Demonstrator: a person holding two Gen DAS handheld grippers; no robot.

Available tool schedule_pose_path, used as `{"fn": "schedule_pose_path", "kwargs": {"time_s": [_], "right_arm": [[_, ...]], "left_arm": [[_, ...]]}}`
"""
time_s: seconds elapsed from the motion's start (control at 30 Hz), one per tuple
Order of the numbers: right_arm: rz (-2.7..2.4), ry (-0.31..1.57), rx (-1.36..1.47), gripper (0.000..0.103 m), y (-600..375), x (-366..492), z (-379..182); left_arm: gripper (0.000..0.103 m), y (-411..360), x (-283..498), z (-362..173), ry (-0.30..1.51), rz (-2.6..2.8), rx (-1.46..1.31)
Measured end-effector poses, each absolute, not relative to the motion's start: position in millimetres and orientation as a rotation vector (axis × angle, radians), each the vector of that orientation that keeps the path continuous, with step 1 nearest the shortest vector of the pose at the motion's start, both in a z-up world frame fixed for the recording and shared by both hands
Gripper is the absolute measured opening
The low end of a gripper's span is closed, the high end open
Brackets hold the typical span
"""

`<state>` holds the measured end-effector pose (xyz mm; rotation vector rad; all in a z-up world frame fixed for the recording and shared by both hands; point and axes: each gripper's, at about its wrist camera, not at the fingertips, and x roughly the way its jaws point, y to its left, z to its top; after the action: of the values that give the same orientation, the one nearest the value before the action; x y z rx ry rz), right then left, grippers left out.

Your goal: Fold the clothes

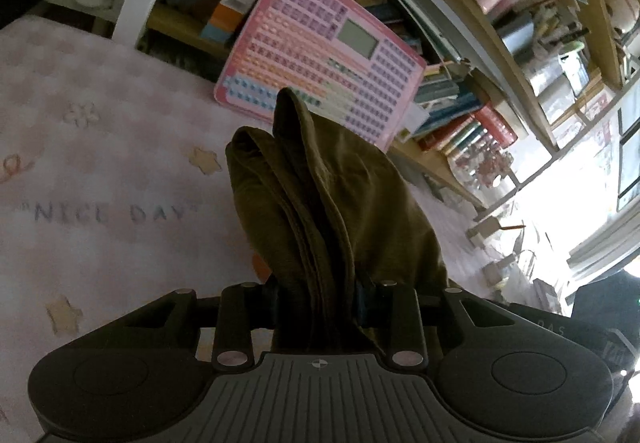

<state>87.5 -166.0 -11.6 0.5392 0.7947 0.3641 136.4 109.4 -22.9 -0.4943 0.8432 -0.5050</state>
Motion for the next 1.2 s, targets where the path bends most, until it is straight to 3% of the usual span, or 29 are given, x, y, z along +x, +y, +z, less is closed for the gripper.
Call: {"fn": "schedule_pose_path", "kwargs": {"time_s": [0.6,0.83,0.9,1.13,1.2], "right_arm": [[0.283,0.803,0.432,0.030,-148.3,217.8,-47.2],[0.227,0.830,0.480,0.053,-157.8,223.5,-75.3],[0.215,0.825,0.450,0.056,-154.1,221.5,-70.4],[0.165,0.753,0.395,0.074,-147.8,199.6,-38.2],[0.139,0.711,0.371,0.080,-145.4,185.7,-28.7]], "left_arm": [[0.032,117.7,260.3,-64.2,0.883,-0.469,-0.507],[0.042,124.3,257.1,-74.2,0.882,-0.447,-0.521],[0.048,125.0,254.1,-68.2,0.861,-0.408,-0.499],[0.051,125.9,219.4,-37.3,0.777,-0.341,-0.397],[0.065,124.3,202.0,-30.6,0.752,-0.319,-0.357]]}}
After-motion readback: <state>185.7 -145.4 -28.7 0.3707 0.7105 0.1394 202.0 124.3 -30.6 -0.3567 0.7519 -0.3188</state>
